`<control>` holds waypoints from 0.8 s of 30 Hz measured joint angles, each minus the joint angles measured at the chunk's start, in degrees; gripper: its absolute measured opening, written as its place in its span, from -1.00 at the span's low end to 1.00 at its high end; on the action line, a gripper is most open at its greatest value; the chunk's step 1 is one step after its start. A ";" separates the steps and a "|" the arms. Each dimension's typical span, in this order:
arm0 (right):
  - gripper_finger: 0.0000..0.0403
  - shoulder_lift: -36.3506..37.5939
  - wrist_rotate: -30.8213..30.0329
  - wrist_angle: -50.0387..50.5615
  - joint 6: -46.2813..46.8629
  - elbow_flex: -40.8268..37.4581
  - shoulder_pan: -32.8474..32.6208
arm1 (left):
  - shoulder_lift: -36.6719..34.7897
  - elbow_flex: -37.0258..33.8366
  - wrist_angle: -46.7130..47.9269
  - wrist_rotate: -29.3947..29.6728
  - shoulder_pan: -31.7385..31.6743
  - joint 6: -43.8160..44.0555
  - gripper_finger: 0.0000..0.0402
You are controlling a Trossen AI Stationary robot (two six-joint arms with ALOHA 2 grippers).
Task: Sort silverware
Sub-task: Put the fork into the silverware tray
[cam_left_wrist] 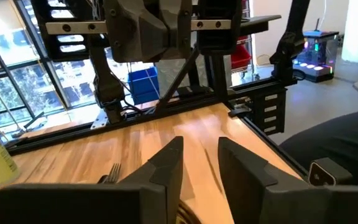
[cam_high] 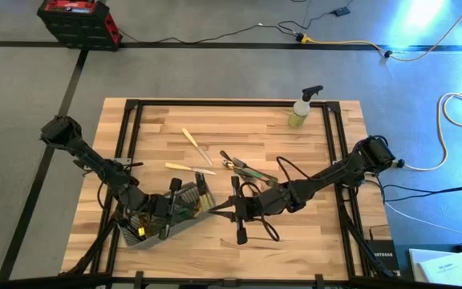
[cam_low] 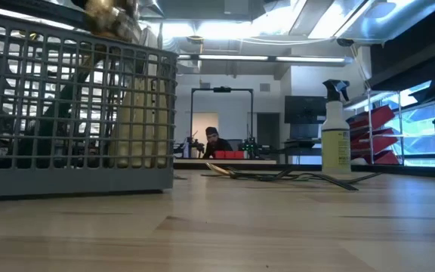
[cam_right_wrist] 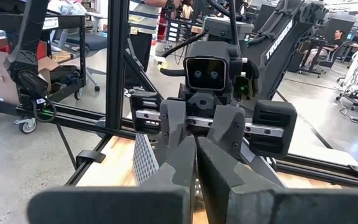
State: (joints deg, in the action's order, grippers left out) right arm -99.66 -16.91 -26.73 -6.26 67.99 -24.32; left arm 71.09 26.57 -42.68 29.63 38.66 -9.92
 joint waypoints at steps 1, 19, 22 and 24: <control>-1.00 0.00 0.00 0.06 0.01 0.00 0.00 | 0.00 0.00 -0.03 0.00 0.30 -0.27 -0.56; -1.00 0.02 -11.51 30.78 11.54 -0.04 -8.38 | -0.01 8.82 -7.90 1.14 3.36 -14.14 -0.56; -1.00 0.04 -20.50 37.78 16.42 -0.04 -10.84 | -0.11 9.57 -7.81 1.46 3.36 -14.58 -0.56; -1.00 0.04 -21.36 43.68 20.25 -0.04 -10.55 | -0.11 9.56 -6.32 3.82 3.38 -15.99 -0.56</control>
State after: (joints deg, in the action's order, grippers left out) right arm -99.61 -38.26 16.95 13.98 67.94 -34.87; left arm 70.98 36.12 -49.00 33.45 42.04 -25.91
